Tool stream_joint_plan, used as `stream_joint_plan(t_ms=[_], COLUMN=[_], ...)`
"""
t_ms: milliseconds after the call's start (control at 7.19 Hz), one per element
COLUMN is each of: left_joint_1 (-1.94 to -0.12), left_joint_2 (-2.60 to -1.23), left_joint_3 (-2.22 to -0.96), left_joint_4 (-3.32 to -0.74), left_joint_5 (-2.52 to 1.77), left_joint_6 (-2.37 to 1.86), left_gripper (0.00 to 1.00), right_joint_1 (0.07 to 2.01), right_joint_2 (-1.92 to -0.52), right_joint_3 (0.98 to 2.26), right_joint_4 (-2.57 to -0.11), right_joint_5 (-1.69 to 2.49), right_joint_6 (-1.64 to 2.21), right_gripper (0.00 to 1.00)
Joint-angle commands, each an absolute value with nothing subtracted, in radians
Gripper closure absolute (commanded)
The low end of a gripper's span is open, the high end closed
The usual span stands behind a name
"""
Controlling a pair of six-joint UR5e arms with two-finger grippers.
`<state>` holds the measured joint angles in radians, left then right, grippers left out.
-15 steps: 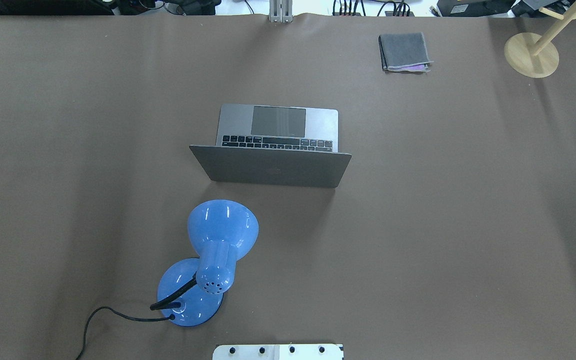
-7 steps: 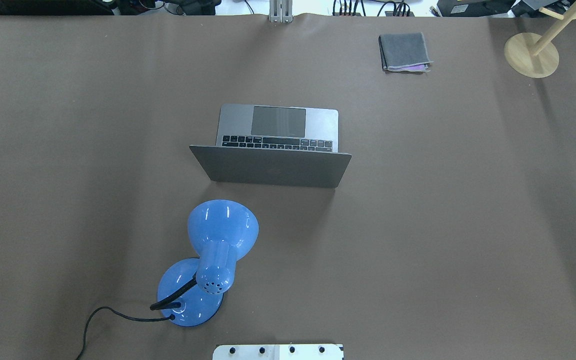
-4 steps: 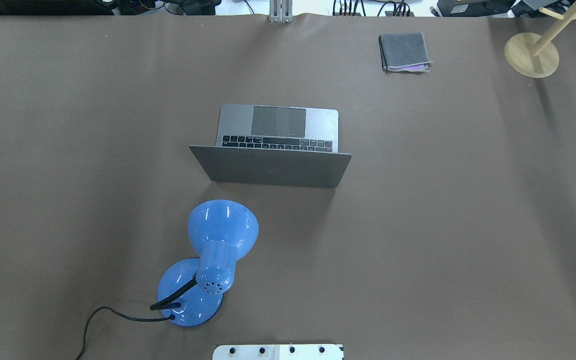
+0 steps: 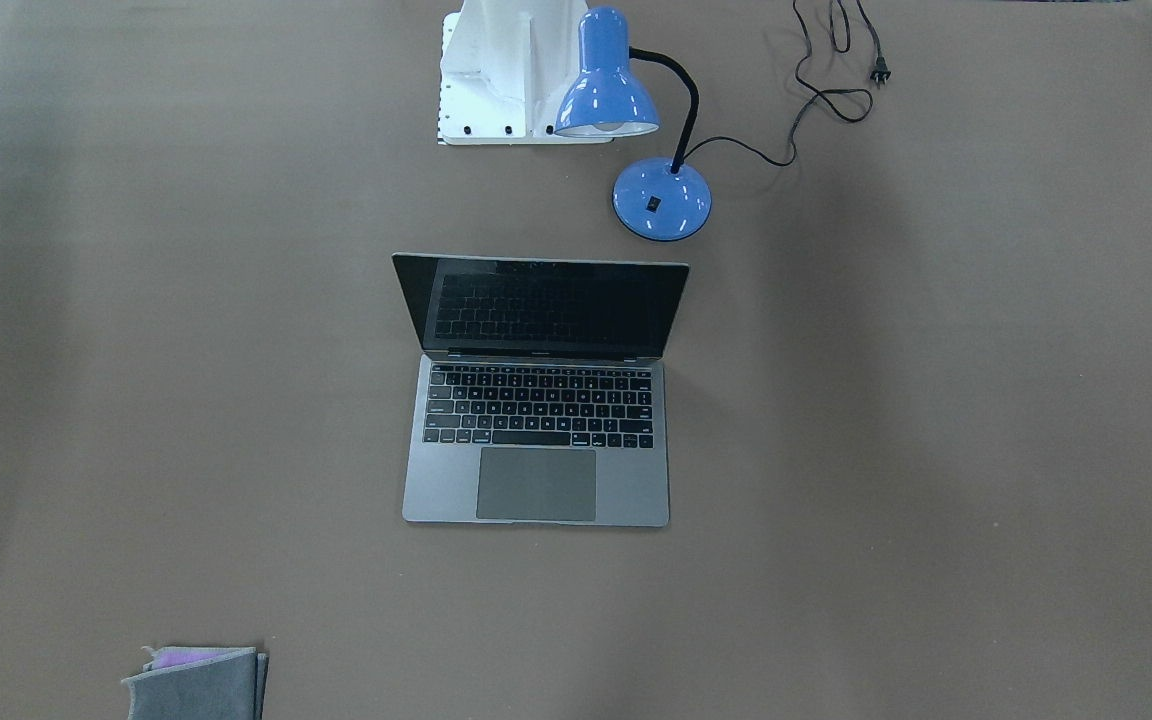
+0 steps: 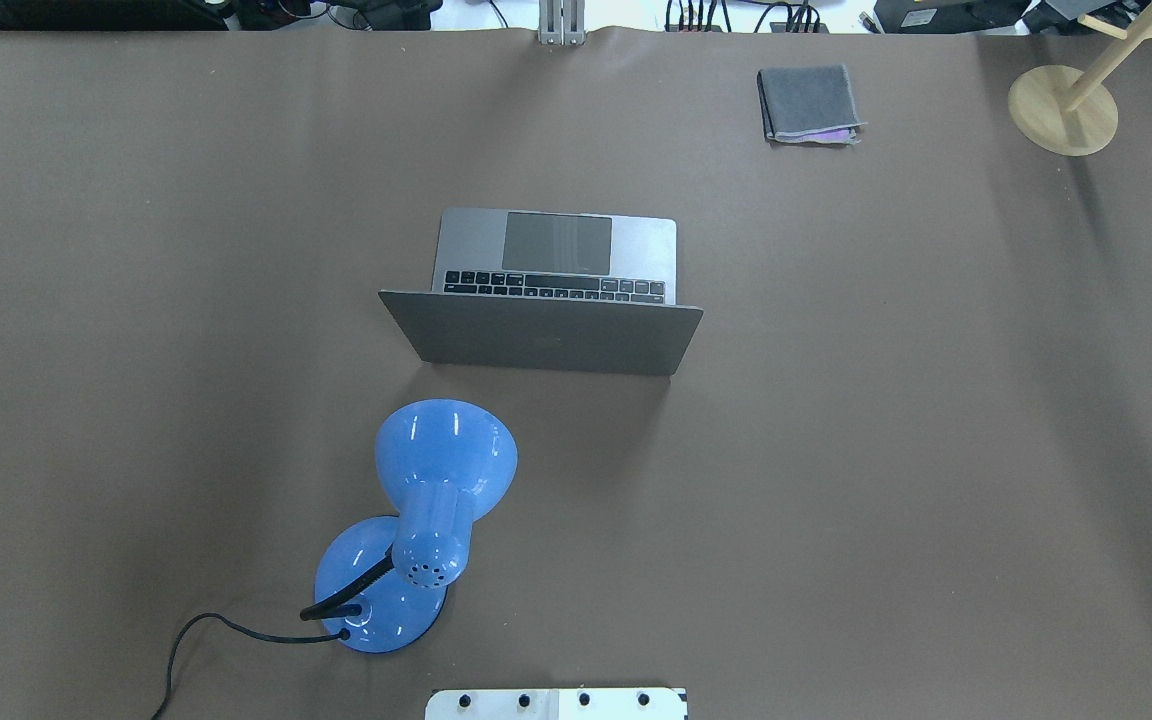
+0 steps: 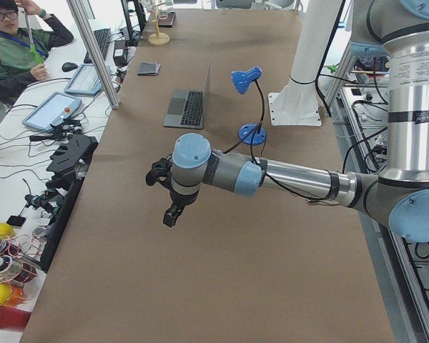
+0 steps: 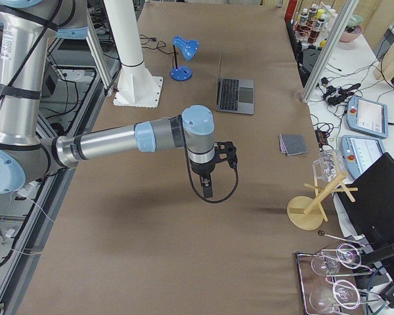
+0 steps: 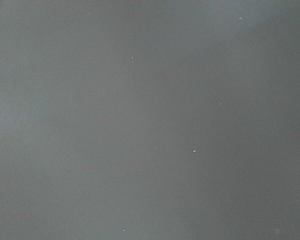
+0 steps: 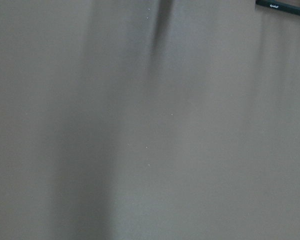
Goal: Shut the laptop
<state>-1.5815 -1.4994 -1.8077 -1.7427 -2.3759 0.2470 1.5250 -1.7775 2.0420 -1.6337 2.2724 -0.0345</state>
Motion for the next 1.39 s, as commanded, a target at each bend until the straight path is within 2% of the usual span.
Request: stream_joint_plan(t_ms=[0,278,417,696,835,974,1113,1252], left_joint_1=[-1.582,-1.580,-1.542,-1.455,-1.372,-1.288,-1.208,-1.124], left_joint_2=[-1.523,-1.543,-1.604,-1.615,-1.627,-1.655,-1.690,-1.731], left_joint_3=[-1.792,-1.813,-1.815,-1.816,-1.816,-1.815,-1.818,-1.810], left_joint_4=[-1.782,-1.886,-1.905,-2.030,-2.105,-2.161,-2.195,-2.256], left_joint_5=[-2.512,-2.540,-2.542,-2.543,-2.543,-2.542,-2.543,-2.539], left_joint_6=[0.238,0.200,0.110,-0.099,-0.241,-0.390,-0.555,-0.704], left_gripper=[0.01,0.01,0.01,0.02,0.02,0.20,0.51,0.73], right_joint_1=[1.525,1.502,1.493,1.435,1.357,1.273,1.232,1.189], right_joint_2=[-1.770,-1.755,-1.741,-1.738,-1.740,-1.736,-1.735,-1.735], right_joint_3=[2.051,2.049,2.048,2.057,2.054,2.056,2.059,2.060], right_joint_4=[-1.538,-1.459,-1.450,-1.368,-1.259,-1.182,-1.119,-1.065], right_joint_5=[2.270,2.281,2.310,2.396,2.395,2.384,2.381,2.382], right_joint_6=[-0.008,-0.002,0.002,0.221,0.392,0.542,0.627,0.705], right_gripper=[0.00,0.00,0.00,0.08,0.30,0.59,0.92,1.00])
